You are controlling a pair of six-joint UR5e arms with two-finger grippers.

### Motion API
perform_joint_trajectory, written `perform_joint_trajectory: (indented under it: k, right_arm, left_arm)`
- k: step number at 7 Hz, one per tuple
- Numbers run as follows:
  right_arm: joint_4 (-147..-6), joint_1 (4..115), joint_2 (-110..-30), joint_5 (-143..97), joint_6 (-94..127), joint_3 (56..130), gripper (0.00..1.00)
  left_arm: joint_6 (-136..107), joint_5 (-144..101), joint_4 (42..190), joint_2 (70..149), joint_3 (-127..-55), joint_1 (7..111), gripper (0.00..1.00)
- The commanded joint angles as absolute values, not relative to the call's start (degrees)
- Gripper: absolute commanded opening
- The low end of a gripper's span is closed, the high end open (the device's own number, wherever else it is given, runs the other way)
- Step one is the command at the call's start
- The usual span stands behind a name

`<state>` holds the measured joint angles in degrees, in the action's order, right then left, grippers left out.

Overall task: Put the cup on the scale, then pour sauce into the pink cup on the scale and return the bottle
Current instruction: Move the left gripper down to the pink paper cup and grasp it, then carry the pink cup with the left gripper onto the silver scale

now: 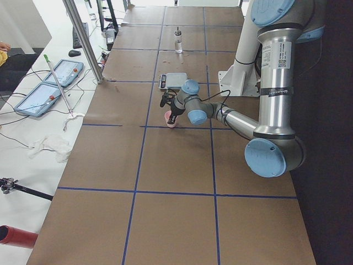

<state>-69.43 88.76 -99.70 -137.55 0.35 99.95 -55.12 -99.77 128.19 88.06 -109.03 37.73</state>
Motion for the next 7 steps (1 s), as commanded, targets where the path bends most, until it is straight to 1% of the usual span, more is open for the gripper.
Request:
perform_joint_trajectory:
  k: [1, 2, 3, 5, 6, 7]
  right_arm:
    - [-69.43, 88.77, -99.76, -137.55, 0.35, 100.11, 1.0]
    - [-69.43, 88.77, -99.76, -137.55, 0.35, 100.19, 1.0]
    - [-69.35, 88.77, -99.76, -137.55, 0.26, 100.2, 1.0]
    - [-69.43, 88.77, -99.76, -137.64, 0.18, 100.28, 1.0]
    - [-69.43, 88.77, -99.84, -137.55, 0.18, 100.28, 1.0]
    - [-69.43, 88.77, -99.84, -137.64, 0.09, 100.28, 1.0]
  left_arm:
    - [-54.93, -99.76, 128.14, 88.15, -108.98, 37.09, 0.0]
    - [-54.58, -99.84, 128.06, 88.42, -109.25, 37.09, 0.0]
    - [-54.49, -100.02, 123.71, 91.55, -110.29, 37.09, 0.0]
    - [-54.67, -100.28, 102.59, 109.77, -110.3, 37.09, 0.0]
    - [-54.93, -100.54, 93.35, 117.43, -110.22, 36.22, 0.0]
    - [-55.37, -101.33, 88.9, 122.82, -109.43, 34.99, 0.0]
